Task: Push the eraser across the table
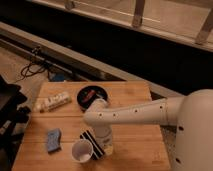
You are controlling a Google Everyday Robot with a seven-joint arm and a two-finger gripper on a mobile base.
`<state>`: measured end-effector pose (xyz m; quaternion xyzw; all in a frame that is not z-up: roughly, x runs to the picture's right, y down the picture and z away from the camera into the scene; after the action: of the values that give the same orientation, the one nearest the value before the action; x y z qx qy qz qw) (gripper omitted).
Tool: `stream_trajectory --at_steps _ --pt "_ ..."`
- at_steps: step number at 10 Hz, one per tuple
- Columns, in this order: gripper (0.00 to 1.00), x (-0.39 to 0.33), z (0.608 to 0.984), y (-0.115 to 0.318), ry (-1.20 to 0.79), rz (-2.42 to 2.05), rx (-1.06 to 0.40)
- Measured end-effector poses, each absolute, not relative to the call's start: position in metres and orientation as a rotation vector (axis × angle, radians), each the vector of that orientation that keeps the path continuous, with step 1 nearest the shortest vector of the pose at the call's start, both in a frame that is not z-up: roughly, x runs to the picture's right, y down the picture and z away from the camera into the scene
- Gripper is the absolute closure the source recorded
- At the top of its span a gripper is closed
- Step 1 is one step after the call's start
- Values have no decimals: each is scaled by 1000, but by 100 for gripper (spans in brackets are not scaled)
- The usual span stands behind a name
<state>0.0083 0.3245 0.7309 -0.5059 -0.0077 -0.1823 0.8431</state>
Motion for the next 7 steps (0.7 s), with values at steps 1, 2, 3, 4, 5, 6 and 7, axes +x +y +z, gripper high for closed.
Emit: stream_trajectory --at_steps 1,2,3,4,5,6,7 --pt "99 -5 735 328 -48 -409 -1082" --pt "99 -23 740 329 -89 -444 -1092" --pt "99 -40 745 328 -126 -472 -1090" --pt "99 -54 749 326 -156 -498 -1084" --pt "99 -76 756 320 -201 -537 -1064" --pt "99 -88 760 315 -226 -566 -1047" --pt "99 -100 764 310 -250 -589 -1024"
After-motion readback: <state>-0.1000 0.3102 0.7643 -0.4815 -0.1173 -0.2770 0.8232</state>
